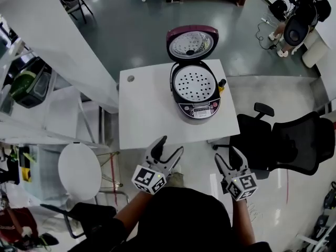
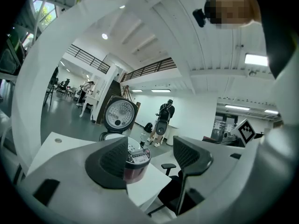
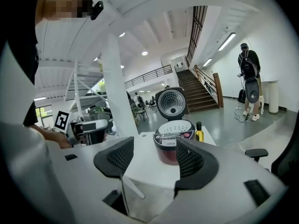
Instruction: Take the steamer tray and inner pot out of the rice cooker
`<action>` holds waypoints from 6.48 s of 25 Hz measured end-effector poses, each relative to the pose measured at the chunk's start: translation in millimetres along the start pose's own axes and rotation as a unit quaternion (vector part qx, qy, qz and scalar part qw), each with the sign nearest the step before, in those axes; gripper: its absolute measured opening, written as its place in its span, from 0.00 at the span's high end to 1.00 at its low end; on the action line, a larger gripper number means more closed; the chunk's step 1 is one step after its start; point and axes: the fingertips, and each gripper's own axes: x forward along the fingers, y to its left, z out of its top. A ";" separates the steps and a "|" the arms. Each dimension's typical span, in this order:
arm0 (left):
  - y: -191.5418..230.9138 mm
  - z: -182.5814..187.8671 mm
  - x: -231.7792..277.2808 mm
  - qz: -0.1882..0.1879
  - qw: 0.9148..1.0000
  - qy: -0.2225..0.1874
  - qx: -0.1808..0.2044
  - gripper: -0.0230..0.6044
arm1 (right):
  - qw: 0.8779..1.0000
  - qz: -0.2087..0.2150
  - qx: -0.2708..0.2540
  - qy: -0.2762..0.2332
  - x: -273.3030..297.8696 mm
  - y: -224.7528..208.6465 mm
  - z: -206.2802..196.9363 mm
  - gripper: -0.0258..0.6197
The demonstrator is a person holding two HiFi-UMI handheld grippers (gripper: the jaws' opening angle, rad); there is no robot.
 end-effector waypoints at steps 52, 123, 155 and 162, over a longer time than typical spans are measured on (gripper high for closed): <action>142.2 22.8 228.4 0.188 0.980 -0.009 -0.065 0.52 | 0.934 0.118 -0.252 0.225 388.3 -190.3 59.9 0.58; 154.3 35.1 140.8 0.130 0.985 -0.032 -0.104 0.52 | 0.908 0.024 -0.381 0.173 401.1 -165.3 105.9 0.93; 178.9 48.6 -2.5 0.158 0.978 -0.091 -0.100 0.52 | 0.880 0.071 -0.467 0.055 383.5 56.6 163.5 0.93; 198.8 51.1 -49.5 0.207 0.967 -0.111 -0.096 0.52 | 0.866 0.131 -0.479 0.069 414.9 121.0 121.4 0.93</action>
